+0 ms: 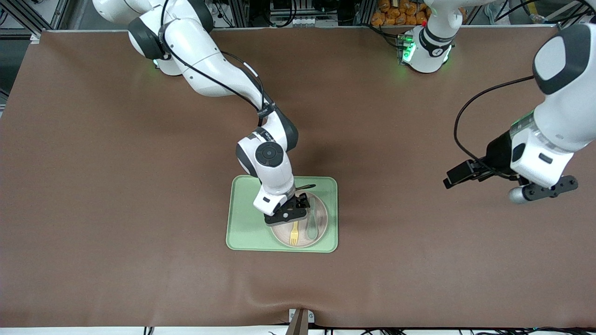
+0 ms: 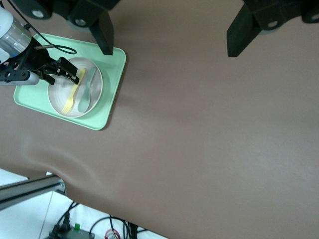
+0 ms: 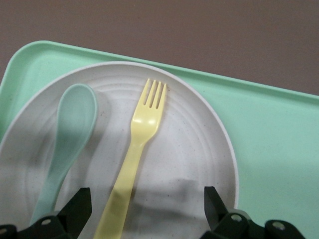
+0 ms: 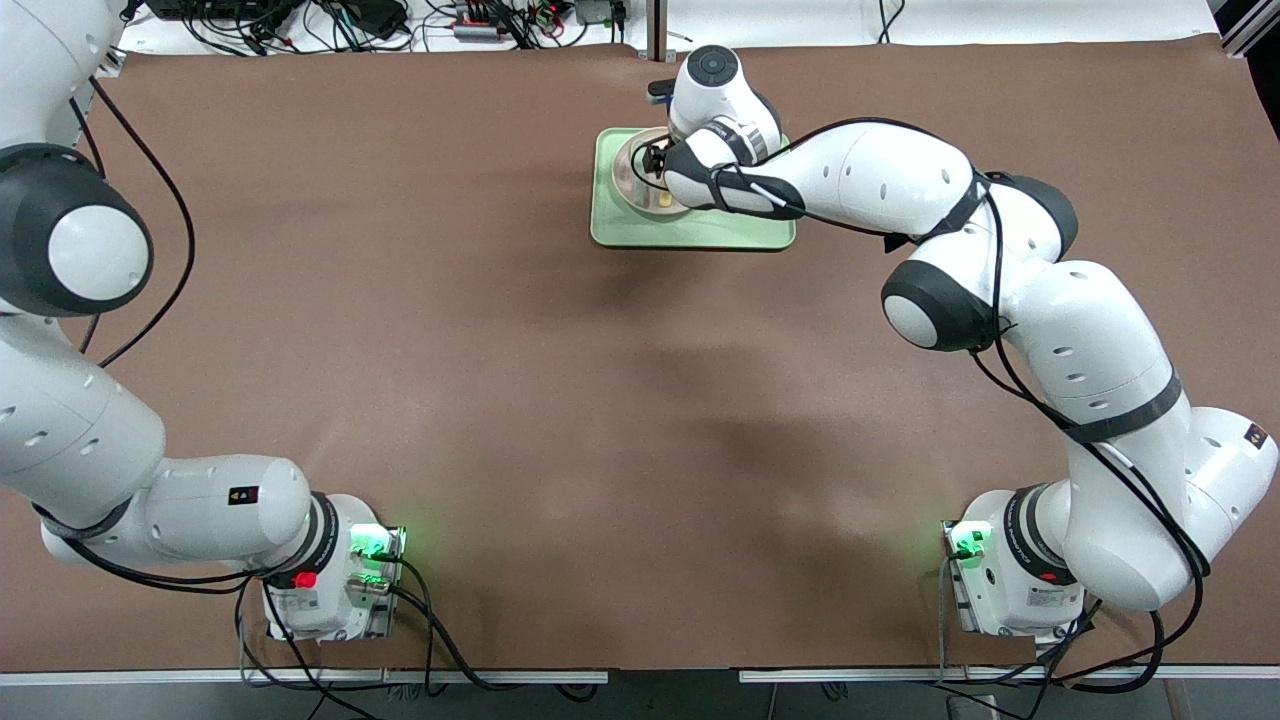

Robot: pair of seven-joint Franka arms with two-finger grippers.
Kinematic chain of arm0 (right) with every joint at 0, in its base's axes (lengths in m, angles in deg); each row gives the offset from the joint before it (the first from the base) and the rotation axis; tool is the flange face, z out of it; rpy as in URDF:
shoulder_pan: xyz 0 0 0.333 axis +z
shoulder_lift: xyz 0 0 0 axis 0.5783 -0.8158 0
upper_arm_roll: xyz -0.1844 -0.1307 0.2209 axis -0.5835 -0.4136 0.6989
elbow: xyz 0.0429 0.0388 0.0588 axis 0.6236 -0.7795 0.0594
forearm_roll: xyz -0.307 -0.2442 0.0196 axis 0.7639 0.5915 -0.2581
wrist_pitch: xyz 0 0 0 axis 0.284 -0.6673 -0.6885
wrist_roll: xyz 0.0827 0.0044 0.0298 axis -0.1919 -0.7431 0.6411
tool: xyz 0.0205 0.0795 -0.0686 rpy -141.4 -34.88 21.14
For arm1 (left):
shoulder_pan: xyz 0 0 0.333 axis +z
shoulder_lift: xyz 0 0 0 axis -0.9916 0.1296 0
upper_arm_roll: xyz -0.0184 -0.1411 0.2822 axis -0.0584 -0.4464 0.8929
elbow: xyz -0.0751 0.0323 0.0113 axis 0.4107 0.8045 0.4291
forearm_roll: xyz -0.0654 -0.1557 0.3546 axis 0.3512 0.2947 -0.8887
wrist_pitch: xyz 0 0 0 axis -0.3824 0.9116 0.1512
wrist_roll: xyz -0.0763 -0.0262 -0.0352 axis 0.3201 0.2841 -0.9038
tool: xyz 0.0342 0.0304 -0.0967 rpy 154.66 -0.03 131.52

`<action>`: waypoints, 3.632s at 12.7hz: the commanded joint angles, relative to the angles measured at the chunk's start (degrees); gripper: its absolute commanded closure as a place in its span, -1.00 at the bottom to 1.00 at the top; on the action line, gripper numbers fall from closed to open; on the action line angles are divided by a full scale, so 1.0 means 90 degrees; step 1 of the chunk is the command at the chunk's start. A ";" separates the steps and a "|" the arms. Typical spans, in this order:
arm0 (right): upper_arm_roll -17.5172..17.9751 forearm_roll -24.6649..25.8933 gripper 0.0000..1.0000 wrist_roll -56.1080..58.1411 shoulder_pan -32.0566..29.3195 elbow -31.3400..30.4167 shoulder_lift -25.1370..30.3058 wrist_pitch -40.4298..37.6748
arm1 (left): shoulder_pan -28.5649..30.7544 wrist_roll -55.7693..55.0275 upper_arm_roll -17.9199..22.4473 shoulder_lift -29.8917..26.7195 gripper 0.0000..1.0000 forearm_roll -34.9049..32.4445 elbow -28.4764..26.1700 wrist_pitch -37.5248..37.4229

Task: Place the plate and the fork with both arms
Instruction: 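Grasp the yellow fork with the right gripper while the left gripper withdraws, then lift the yellow fork off the plate with the right gripper, then lower the fork onto the placemat beside the plate and open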

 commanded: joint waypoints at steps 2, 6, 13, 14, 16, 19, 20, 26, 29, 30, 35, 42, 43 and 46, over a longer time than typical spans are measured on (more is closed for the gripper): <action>-0.0068 0.0182 -1.00 -0.0176 0.0121 0.0294 -0.0243 0.0048 | 0.0439 0.0317 -0.0012 -0.0382 -1.00 -0.0158 -0.0175 -0.0478; -0.0068 0.0191 -1.00 -0.0186 0.0209 0.0294 -0.0253 0.0038 | 0.0460 0.1086 -0.0050 -0.0939 -1.00 -0.0706 -0.0194 -0.1036; -0.0087 0.0347 -1.00 -0.0167 0.0307 0.0294 -0.0400 0.0048 | 0.0782 0.1781 -0.0003 -0.1223 -1.00 -0.0657 -0.0253 -0.1241; -0.0078 0.0531 -0.76 -0.0138 0.0297 0.0294 -0.0400 0.0048 | 0.0772 0.1986 0.0104 -0.1262 -1.00 -0.0657 -0.0262 -0.1260; -0.0068 0.0670 0.71 -0.0118 0.0297 0.0294 -0.0400 0.0048 | 0.0782 0.2134 0.0183 -0.1428 -1.00 -0.0647 -0.0456 -0.1270; -0.0058 0.0641 1.00 -0.0137 0.0288 0.0275 -0.0332 -0.0040 | 0.0685 0.2135 0.0232 -0.1643 -1.00 -0.0647 -0.0565 -0.1270; -0.0058 0.0621 1.00 -0.0157 0.0288 0.0265 -0.0293 -0.0050 | 0.0684 0.2135 0.0242 -0.1663 -1.00 -0.0647 -0.0565 -0.1270; -0.0039 0.0104 1.00 -0.0176 0.0200 0.0109 0.0107 -0.0255 | 0.0655 0.2066 0.0164 -0.1604 -1.00 -0.0559 -0.0487 -0.1173; -0.0039 0.0094 1.00 -0.0206 0.0112 -0.0164 0.0498 -0.0568 | 0.0655 0.2115 0.0135 -0.1604 -1.00 -0.0550 -0.0477 -0.1182; -0.0039 0.0094 1.00 -0.0206 0.0112 -0.0194 0.0586 -0.0597 | 0.0655 0.2135 0.0135 -0.1614 -1.00 -0.0550 -0.0477 -0.1182; -0.0029 0.0084 1.00 -0.0235 -0.0200 -0.1119 0.1464 -0.0733 | 0.0694 0.2135 0.0145 -0.1614 -1.00 -0.0160 -0.0467 -0.1182; -0.0058 0.0094 1.00 -0.0624 -0.0747 -0.2761 0.2169 -0.0364 | 0.0723 0.2144 0.0193 -0.1663 -1.00 -0.0208 -0.0467 -0.1221; -0.0068 0.0094 1.00 -0.0703 -0.0767 -0.2792 0.2101 -0.0295 | 0.0723 0.2115 0.0193 -0.1673 -1.00 -0.0227 -0.0467 -0.1241; -0.0058 0.0094 1.00 -0.0917 -0.0767 -0.3064 0.2003 0.0269 | 0.0723 0.2105 0.0213 -0.1673 -1.00 -0.0237 -0.0467 -0.1319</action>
